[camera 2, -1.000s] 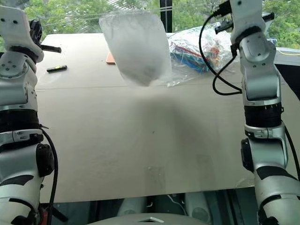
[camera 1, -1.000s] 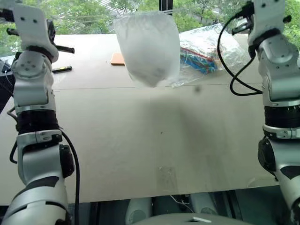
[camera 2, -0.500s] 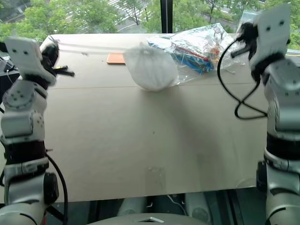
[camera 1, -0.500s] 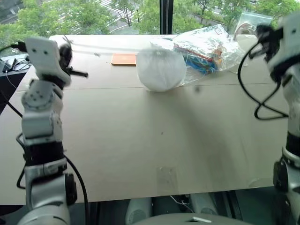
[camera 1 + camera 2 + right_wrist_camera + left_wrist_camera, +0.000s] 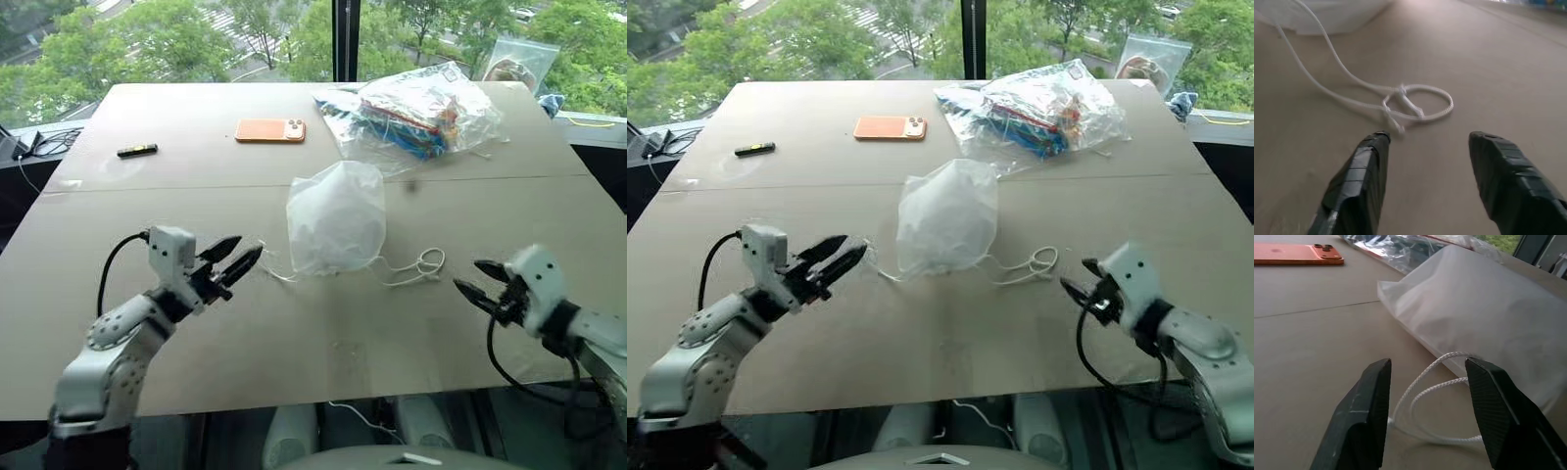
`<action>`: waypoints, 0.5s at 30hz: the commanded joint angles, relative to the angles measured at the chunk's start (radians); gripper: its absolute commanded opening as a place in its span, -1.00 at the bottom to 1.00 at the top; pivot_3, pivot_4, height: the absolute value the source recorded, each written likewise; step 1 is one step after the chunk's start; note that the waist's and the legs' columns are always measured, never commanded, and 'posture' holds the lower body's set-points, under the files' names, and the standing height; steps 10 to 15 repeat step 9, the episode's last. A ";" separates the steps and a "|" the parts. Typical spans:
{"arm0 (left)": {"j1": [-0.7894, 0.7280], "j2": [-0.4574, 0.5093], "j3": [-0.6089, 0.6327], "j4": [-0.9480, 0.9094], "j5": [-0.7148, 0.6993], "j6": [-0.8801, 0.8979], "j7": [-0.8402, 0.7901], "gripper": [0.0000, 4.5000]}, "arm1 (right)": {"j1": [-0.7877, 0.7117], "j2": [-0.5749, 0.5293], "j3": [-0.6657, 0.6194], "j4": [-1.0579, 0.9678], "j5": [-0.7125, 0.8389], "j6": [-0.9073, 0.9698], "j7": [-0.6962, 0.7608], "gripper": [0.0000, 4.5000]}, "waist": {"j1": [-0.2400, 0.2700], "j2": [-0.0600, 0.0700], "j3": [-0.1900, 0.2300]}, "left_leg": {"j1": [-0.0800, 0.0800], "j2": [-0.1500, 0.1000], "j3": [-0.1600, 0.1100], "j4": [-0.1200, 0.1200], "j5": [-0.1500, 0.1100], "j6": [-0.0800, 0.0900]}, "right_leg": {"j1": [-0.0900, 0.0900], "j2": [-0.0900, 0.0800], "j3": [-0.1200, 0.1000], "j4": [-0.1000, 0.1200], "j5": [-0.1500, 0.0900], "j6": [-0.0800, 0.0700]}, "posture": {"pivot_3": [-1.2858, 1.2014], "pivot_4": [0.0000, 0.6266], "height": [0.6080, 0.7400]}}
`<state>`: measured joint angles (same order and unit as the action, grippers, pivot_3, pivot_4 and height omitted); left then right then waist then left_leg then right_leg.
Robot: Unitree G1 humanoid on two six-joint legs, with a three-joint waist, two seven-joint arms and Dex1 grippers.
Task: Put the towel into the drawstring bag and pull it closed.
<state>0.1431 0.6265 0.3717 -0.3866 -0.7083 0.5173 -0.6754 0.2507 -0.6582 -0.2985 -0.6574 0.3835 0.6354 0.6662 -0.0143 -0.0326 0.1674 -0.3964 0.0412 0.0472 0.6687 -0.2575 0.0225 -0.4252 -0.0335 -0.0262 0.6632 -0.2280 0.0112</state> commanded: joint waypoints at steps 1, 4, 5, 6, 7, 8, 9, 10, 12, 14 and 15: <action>0.096 0.063 0.113 -0.099 -0.074 0.041 -0.066 0.93 | 0.083 -0.016 -0.169 -0.054 0.109 -0.046 0.097 0.95 | 0.003 0.000 0.000 | 0.000 0.000 -0.001 0.000 0.000 0.000 | 0.000 0.000 0.000 0.000 0.000 0.000 | 0.03 -0.52 1.00; 0.184 0.081 0.172 -0.124 -0.077 0.040 -0.092 0.99 | 0.119 -0.015 -0.235 -0.056 0.135 -0.069 0.111 1.00 | 0.003 0.000 0.000 | 0.001 0.000 0.000 0.000 0.000 0.000 | 0.001 0.000 0.000 0.000 -0.001 -0.002 | 0.03 -0.52 1.00; 0.201 0.082 0.192 -0.120 -0.076 0.037 -0.096 0.99 | 0.116 -0.012 -0.244 -0.060 0.137 -0.070 0.098 1.00 | 0.003 0.000 0.000 | 0.002 0.000 -0.001 0.000 0.000 0.000 | 0.002 -0.001 0.000 -0.001 -0.001 -0.002 | 0.03 -0.52 1.00; 0.211 0.082 0.203 -0.118 -0.075 0.034 -0.098 0.99 | 0.114 -0.010 -0.248 -0.062 0.140 -0.069 0.087 1.00 | 0.003 0.000 0.000 | 0.003 0.000 0.000 0.000 0.000 0.000 | 0.002 -0.002 0.000 -0.001 -0.001 -0.002 | 0.03 -0.52 1.00; 0.215 0.079 0.207 -0.120 -0.074 0.033 -0.093 0.99 | 0.112 -0.011 -0.253 -0.057 0.142 -0.073 0.085 1.00 | 0.004 0.000 0.000 | 0.003 0.000 0.000 0.000 0.000 0.000 | 0.002 -0.002 0.000 -0.001 -0.001 -0.002 | 0.03 -0.52 1.00; 0.202 0.073 0.205 -0.115 -0.072 0.033 -0.076 0.99 | 0.103 -0.009 -0.249 -0.054 0.139 -0.078 0.073 1.00 | 0.005 0.000 0.000 | 0.003 0.000 -0.001 0.000 0.000 0.000 | 0.002 -0.002 0.000 -0.001 -0.001 -0.002 | 0.03 -0.52 1.00; 0.190 0.067 0.199 -0.110 -0.069 0.032 -0.065 0.99 | 0.096 -0.007 -0.245 -0.049 0.139 -0.080 0.065 1.00 | 0.005 0.000 0.000 | 0.003 0.000 -0.001 0.000 0.000 0.000 | 0.002 -0.002 0.000 -0.001 -0.001 -0.002 | 0.03 -0.52 1.00; 0.190 0.067 0.199 -0.110 -0.069 0.032 -0.065 0.99 | 0.096 -0.007 -0.245 -0.049 0.139 -0.080 0.065 1.00 | 0.005 0.000 0.000 | 0.003 0.000 -0.001 0.000 0.000 0.000 | 0.002 -0.002 0.000 -0.001 -0.001 -0.002 | 0.03 -0.52 1.00; 0.190 0.067 0.199 -0.110 -0.069 0.032 -0.065 0.99 | 0.096 -0.007 -0.245 -0.049 0.139 -0.080 0.065 1.00 | 0.005 0.000 0.000 | 0.003 0.000 -0.001 0.000 0.000 0.000 | 0.002 -0.002 0.000 -0.001 -0.001 -0.002 | 0.03 -0.52 1.00; 0.190 0.067 0.199 -0.110 -0.069 0.032 -0.065 0.99 | 0.096 -0.007 -0.245 -0.049 0.139 -0.080 0.065 1.00 | 0.005 0.000 0.000 | 0.003 0.000 -0.001 0.000 0.000 0.000 | 0.002 -0.002 0.000 -0.001 -0.001 -0.002 | 0.03 -0.52 1.00; 0.190 0.067 0.199 -0.110 -0.069 0.032 -0.065 0.99 | 0.096 -0.007 -0.245 -0.049 0.139 -0.080 0.065 1.00 | 0.005 0.000 0.000 | 0.003 0.000 -0.001 0.000 0.000 0.000 | 0.002 -0.002 0.000 -0.001 -0.001 -0.002 | 0.03 -0.52 1.00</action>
